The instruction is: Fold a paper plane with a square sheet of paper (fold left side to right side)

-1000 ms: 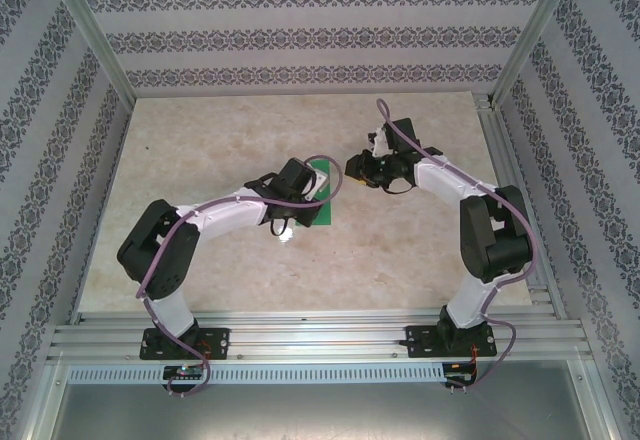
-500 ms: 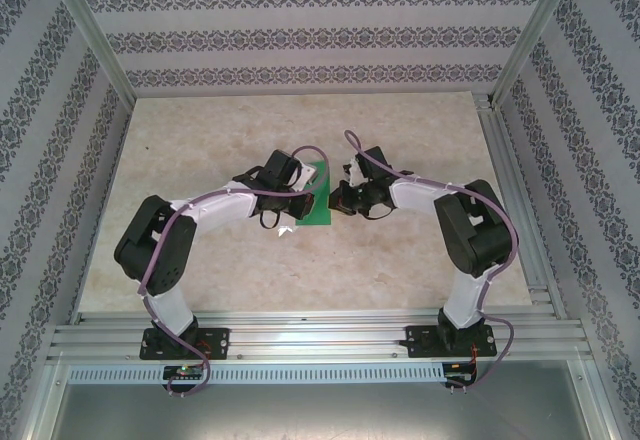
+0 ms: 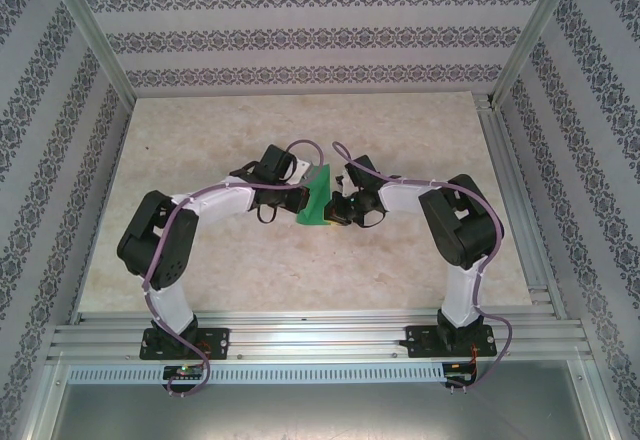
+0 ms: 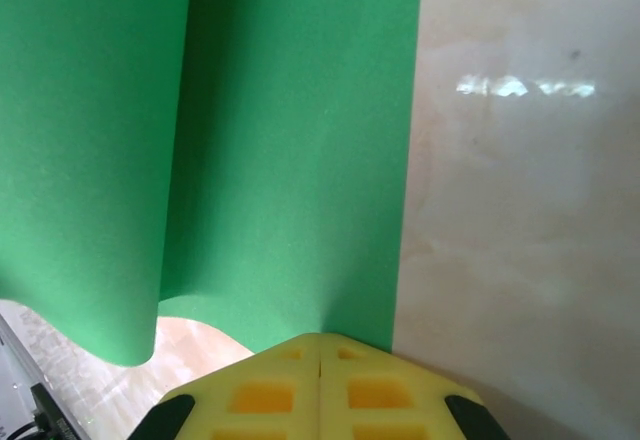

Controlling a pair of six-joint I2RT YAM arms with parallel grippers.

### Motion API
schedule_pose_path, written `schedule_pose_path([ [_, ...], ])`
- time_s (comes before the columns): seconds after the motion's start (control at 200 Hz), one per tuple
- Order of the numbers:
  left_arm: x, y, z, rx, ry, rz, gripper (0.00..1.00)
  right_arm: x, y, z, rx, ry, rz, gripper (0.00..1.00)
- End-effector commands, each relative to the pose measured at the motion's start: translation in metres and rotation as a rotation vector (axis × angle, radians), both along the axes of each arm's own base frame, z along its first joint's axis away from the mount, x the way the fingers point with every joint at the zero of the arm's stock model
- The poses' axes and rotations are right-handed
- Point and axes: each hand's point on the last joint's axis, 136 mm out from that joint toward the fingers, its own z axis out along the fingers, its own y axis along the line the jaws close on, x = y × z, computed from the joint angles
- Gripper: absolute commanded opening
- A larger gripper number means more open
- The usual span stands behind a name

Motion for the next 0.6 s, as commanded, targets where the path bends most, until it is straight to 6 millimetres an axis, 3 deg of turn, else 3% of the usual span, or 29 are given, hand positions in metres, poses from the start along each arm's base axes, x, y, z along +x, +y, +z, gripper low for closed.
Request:
schedule_pose_path([
  [0.0,0.010,0.001,-0.005,0.009,0.006,-0.005,0.07,-0.009,-0.012,-0.022,-0.116,0.025,0.021,0.06],
  [0.215,0.013,0.003,-0.014,0.024,0.029,-0.007,0.08,-0.015,-0.017,-0.028,-0.156,0.032,0.038,0.06],
  [0.595,0.018,0.014,-0.015,0.053,0.029,0.009,0.10,-0.016,-0.016,-0.030,-0.161,0.034,0.051,0.06],
])
